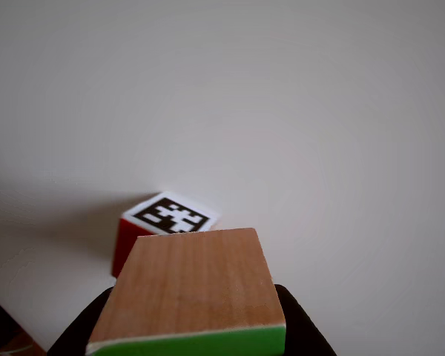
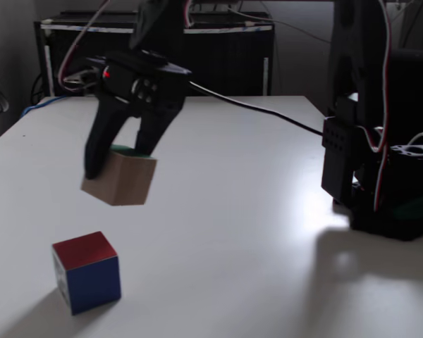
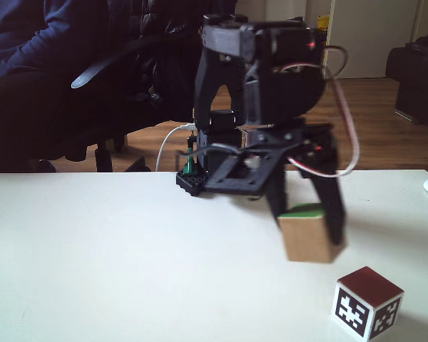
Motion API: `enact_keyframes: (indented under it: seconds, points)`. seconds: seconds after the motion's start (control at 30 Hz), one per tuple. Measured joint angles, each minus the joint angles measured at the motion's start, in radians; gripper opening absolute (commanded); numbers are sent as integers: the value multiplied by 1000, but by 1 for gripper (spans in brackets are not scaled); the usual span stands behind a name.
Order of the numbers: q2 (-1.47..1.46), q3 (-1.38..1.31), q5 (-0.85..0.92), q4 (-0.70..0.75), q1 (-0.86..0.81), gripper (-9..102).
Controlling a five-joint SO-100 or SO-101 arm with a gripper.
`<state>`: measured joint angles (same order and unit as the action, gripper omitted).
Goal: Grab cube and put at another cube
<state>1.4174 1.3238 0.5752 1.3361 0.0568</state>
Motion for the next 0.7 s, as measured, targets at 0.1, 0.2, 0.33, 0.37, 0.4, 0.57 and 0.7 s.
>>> enact_keyframes:
  seconds: [0.1,0.2,0.33,0.37,0.4,0.57,0.7]
  points:
    - [-63,-95,-28,40,0,6]
    - [-123,-184,-49,69,-3,6]
    - [-199,-285,-72,103,15,6]
    - [-218,-305,-78,110,21,6]
    - [-236,-328,-84,123,28,6]
    - [-281,-390,-112,150,71,6]
    - [-318,-437,-132,176,112,6]
